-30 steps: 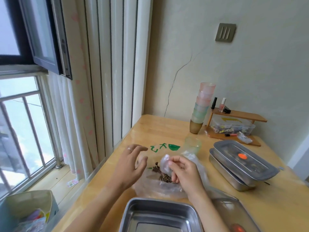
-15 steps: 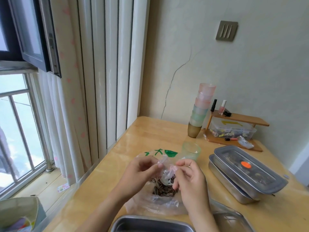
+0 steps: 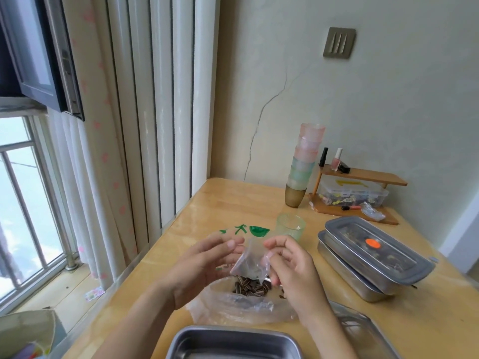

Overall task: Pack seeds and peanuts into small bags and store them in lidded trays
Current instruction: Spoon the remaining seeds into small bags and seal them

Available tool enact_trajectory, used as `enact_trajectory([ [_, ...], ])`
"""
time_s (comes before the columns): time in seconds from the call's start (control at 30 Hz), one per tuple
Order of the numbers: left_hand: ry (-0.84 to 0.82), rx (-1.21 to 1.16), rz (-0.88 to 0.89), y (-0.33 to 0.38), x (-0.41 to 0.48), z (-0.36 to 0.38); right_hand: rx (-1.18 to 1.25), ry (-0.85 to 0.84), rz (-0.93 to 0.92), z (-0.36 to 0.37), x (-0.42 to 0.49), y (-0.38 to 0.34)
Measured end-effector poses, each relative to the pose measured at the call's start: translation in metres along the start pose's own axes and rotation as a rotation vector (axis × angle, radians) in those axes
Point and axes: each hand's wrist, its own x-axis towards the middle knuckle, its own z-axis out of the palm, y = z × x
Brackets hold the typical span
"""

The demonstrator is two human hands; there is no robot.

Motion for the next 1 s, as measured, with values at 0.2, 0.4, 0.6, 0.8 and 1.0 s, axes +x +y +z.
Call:
enact_trajectory([
  [0.2, -0.150, 0.145, -0.050, 0.000, -0.004, 0.007, -0.058, -0.068, -0.064, 0.005, -0.002, 0.000],
  [0.4, -0.201, 0.057, -0.102, 0.002, -0.005, 0.002, -0.127, -0.060, -0.094, 0.005, -0.001, 0.005],
  [0.6, -0.098, -0.009, -0.090, 0.002, -0.004, 0.001, -0.140, -0.003, -0.060, 0.007, -0.001, 0.005],
  [0.8, 0.008, 0.090, -0.089, 0.002, -0.002, -0.008, -0.188, 0.065, -0.037, 0.003, 0.000, 0.008],
  [1.0, 0.141, 0.124, -0.054, -0.001, -0.001, -0.008, -0.200, 0.161, -0.045, 0.001, 0.003, 0.014],
])
